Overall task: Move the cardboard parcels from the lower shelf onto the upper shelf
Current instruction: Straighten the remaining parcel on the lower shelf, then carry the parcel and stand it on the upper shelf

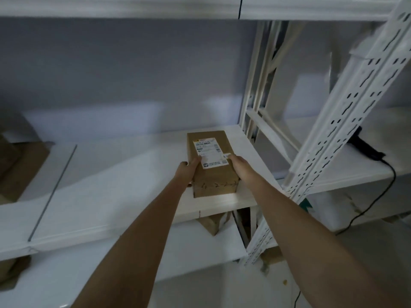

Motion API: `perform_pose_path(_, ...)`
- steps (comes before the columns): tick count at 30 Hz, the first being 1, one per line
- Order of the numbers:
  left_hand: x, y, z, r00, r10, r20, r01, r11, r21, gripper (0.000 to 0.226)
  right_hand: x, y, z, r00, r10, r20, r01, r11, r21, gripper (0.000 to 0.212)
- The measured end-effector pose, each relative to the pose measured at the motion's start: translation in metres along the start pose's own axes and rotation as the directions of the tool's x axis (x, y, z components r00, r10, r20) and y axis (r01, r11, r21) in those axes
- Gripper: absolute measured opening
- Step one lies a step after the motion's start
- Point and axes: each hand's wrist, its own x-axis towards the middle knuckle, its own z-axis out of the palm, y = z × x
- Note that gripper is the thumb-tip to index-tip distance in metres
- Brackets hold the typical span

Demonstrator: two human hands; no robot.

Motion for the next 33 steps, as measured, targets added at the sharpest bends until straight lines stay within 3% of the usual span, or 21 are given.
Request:
perform_pose_path(11,-0.014,-0.005,-0.005,0.996,-0.086,0.029,0.088,0.993,-0.073,0.069,-0.003,0.012,-0.001,0.998,0.046,-0.030,-0.041,0.988,0.151,0.048)
perform_pose_path(15,-0.031,-0.006,-0.021,0.996,-0.083,0.031,0.086,0.992,-0.087,0.065,-0.024,0.010,0.005,1.000,0.007,-0.001,-0.007,0.980,0.197,0.037)
perform_pose_path(19,-0.050,-0.004,-0.033,0.999,-0.013,-0.039,0.008,0.991,-0.133,0.054,-0.045,0.009,0.018,0.996,-0.089,0.013,0.084,0.967,0.241,0.033)
perform_pose_path(24,-0.076,-0.008,-0.063,0.987,0.082,-0.135,-0.094,0.991,-0.091,0.075,-0.069,0.004,0.037,0.972,-0.220,0.083,0.194,0.950,0.243,0.031)
perform_pose_path(29,-0.101,-0.031,-0.107,0.975,0.108,-0.193,-0.121,0.991,-0.057,0.075,-0.081,0.010,0.070,0.953,-0.236,0.191,0.190,0.954,0.231,0.048)
perform_pose_path(33,-0.122,-0.058,-0.146,0.965,0.081,-0.249,-0.101,0.992,-0.070,0.076,-0.098,0.009,0.111,0.939,-0.235,0.253,0.172,0.953,0.249,0.046)
